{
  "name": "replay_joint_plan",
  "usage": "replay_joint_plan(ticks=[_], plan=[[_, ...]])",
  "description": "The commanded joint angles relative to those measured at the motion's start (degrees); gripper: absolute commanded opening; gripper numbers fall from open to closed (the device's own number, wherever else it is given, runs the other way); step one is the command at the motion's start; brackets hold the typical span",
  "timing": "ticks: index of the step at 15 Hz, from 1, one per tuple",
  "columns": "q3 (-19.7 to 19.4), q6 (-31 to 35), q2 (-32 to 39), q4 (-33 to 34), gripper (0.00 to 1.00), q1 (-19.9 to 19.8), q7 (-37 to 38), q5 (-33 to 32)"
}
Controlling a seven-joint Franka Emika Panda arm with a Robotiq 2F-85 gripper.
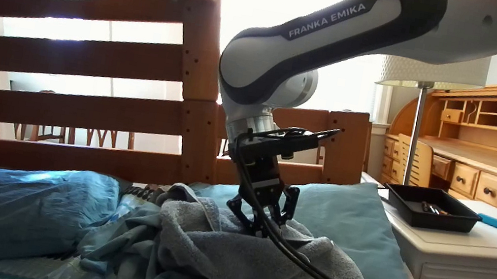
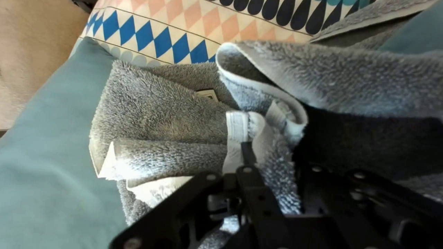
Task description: Move the towel to the left
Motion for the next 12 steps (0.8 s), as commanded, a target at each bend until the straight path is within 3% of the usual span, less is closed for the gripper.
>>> replay_joint_plan(ticks=[1,11,12], plan=[[-0.13,2.48,-2.18,0.07,0.0,2.26,-2.4,-1.56],[-0.33,12.06,-6.48,0.81,0.02,10.64,-17.41,-3.38],[0.2,12.8,-6.43,0.81,0.34,10.87,-19.24,-2.84]])
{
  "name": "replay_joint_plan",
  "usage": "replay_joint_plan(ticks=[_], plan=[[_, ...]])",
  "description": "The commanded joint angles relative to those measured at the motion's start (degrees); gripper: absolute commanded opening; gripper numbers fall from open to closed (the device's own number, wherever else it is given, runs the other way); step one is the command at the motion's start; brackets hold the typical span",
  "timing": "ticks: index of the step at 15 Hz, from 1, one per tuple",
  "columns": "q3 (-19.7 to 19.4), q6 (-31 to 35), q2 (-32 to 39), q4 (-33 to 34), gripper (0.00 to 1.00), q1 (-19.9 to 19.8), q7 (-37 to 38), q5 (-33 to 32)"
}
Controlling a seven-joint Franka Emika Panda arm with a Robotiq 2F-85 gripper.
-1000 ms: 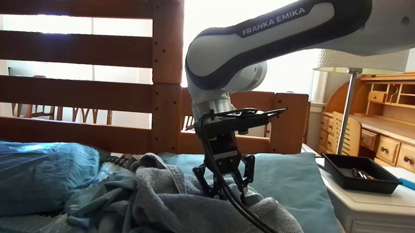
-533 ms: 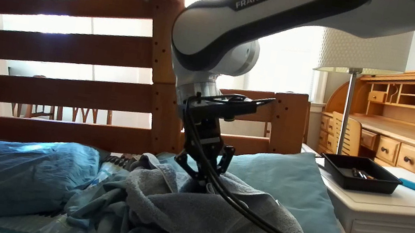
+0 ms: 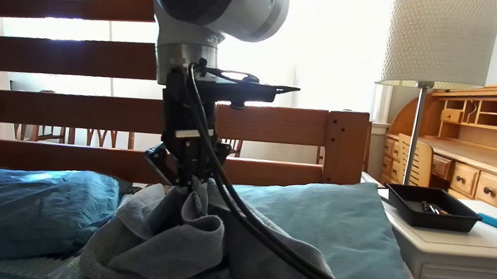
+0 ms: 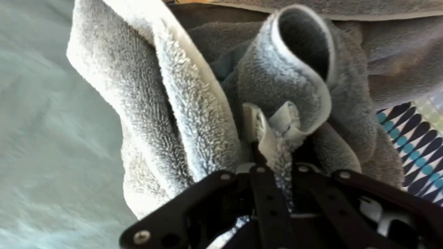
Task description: Move the towel to the left
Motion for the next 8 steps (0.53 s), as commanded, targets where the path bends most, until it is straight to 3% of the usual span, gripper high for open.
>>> replay_joint_plan(ticks=[1,5,8], plan=[[1.48,3.19,-0.35,0.0,0.35,0.89,-7.0,-0.11],[2.17,4.41,-0.79,-0.39,0.62,0.61,-9.92,0.3],[0.42,3.83,-1.25,-0.65,0.84,-0.07,-6.12,-0.54]])
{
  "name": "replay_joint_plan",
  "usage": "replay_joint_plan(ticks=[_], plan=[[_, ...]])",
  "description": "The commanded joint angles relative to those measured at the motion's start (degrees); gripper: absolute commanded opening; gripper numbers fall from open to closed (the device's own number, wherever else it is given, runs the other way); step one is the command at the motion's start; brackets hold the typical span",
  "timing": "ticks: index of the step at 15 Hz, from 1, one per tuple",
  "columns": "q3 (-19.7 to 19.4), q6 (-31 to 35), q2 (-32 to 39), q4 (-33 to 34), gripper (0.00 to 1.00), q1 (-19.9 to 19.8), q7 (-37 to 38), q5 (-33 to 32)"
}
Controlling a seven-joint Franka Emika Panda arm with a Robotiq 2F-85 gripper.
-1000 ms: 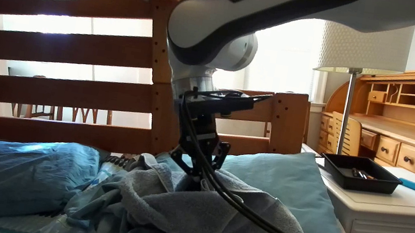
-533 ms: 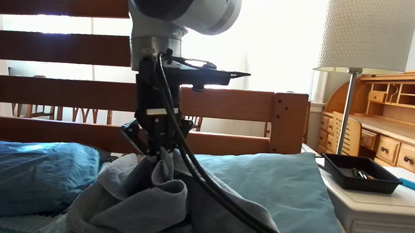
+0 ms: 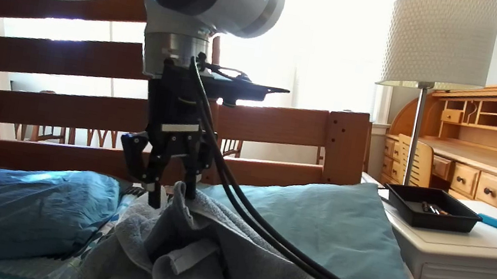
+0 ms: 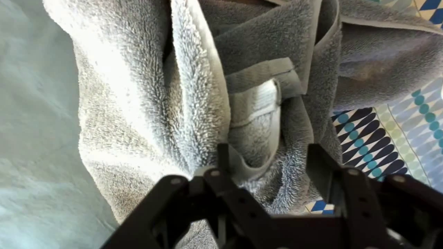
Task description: Move the towel to the left
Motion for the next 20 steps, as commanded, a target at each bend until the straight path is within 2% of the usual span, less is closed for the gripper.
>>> replay_joint_plan(ticks=[1,2,3,7,12,13,14,16,20], plan=[[-1.88,-0.02,-1.07,-0.63,0.9,-1.16,5.05,-1.02],[-2.47,0.11,-1.12,-0.51,0.98,-1.58,7.05,-1.02],[-2.9,0.34,-1.11,-0.35,1.0,-1.99,8.94,-0.84],[-3.8,-0.16,-1.55,-0.64,1.0,-4.04,17.04,-0.2],[-1.58,-2.67,0.29,-2.13,1.0,-8.64,26.01,2.58],[-0.89,-3.7,2.14,-0.22,1.0,-9.68,27.27,3.25],[0.2,-5.23,4.81,3.09,1.0,-10.87,27.71,4.26],[2.63,-4.02,5.52,0.68,1.0,-12.75,27.95,6.63],[5.54,-1.82,9.55,1.09,1.0,-14.68,25.77,8.87]])
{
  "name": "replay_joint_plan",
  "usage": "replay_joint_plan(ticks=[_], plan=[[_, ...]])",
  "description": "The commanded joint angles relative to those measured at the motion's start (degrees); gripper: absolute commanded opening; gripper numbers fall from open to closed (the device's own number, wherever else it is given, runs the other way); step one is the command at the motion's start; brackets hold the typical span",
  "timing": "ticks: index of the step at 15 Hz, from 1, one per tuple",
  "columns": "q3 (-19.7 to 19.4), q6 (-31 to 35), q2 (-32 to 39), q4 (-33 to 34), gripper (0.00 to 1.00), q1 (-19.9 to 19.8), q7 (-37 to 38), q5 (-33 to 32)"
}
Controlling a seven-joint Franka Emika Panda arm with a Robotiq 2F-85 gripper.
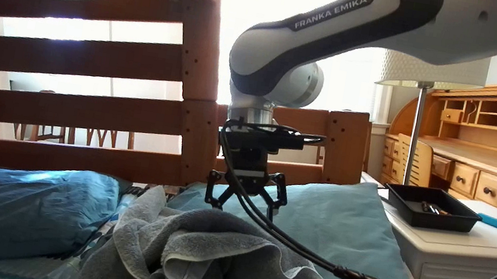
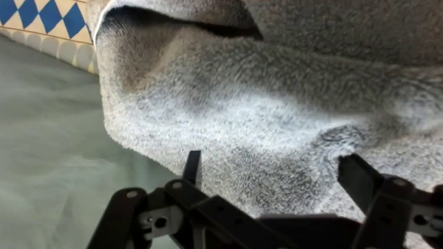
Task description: Move the towel to the left
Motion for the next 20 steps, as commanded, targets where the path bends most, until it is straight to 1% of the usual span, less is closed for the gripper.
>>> replay_joint_plan(ticks=[1,2,3,4,8,13,15,16,17,18,19,20], plan=[[2.52,2.15,3.92,2.2,0.98,-0.94,-0.87,2.11],[2.64,2.51,4.34,2.19,0.74,-0.99,-1.09,1.94],[2.86,3.15,4.67,2.07,0.73,-0.99,-1.37,1.88],[2.87,4.97,2.82,-1.45,0.65,-1.09,-1.57,2.0],[2.94,6.74,3.02,-1.52,0.35,-1.01,-1.79,2.09],[2.83,7.81,3.02,-1.32,0.02,-0.92,-1.56,1.97],[2.74,7.9,3.02,-1.01,0.0,-0.83,-1.48,1.84],[2.32,7.53,3.02,-0.49,0.03,-0.75,-0.94,1.46],[1.82,7.42,2.99,0.23,0.02,-0.84,-0.02,1.15],[1.13,7.22,2.93,0.99,0.03,-0.91,1.31,0.76],[0.05,6.97,2.86,2.26,0.03,-1.06,3.68,0.13],[-0.89,8.58,1.89,1.12,0.03,-1.19,6.48,-0.41]])
